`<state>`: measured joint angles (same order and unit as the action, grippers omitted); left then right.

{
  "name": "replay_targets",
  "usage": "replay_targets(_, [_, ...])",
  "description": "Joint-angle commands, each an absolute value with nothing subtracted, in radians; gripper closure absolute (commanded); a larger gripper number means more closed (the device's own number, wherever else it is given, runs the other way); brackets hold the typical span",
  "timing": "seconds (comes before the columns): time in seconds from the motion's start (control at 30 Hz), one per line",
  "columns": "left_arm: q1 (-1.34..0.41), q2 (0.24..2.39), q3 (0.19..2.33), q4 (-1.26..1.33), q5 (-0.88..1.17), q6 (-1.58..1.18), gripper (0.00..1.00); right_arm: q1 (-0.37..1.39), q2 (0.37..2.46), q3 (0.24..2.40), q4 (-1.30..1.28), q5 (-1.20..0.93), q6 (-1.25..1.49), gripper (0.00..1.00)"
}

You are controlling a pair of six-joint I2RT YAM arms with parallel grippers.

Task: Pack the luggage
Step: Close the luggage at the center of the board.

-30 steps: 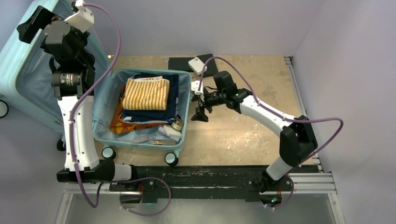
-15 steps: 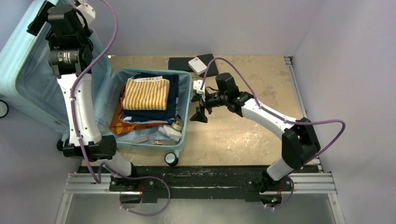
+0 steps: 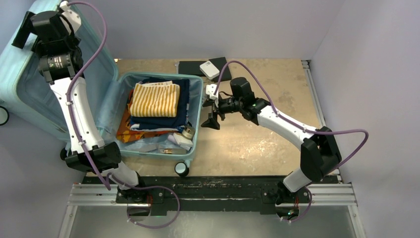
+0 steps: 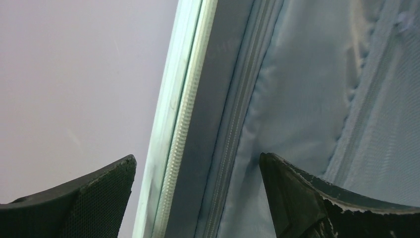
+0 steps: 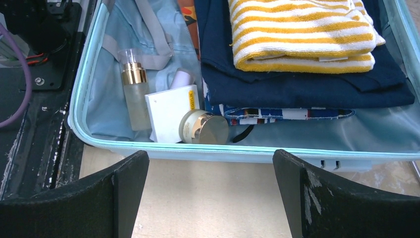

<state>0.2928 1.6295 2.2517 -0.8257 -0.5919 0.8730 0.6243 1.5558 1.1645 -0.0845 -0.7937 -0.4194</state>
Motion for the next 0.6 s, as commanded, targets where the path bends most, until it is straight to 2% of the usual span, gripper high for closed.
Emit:
replay_targets(0.0, [0.400,1.599,2.198,-0.771,-0.530,0.855,0.07,0.623,1.539,1.165,-0.050,-0.779,-0.420,0.01])
replay_targets(0.13, [0.449,1.594,2.174,-0.792,-0.462,0.839,0.18,0.624,1.547,1.166,-0.048,-0.784,-0.420,0.01])
replay_targets(0.23, [0.453,1.578,2.143,-0.788,-0.436,0.836,0.34,0.624,1.552,1.172,-0.054,-0.779,-0.433,0.01])
replay_targets(0.57, [0.451,1.544,2.121,-0.815,-0.375,0.820,0.63,0.624,1.512,1.236,-0.074,-0.689,-0.396,0.01])
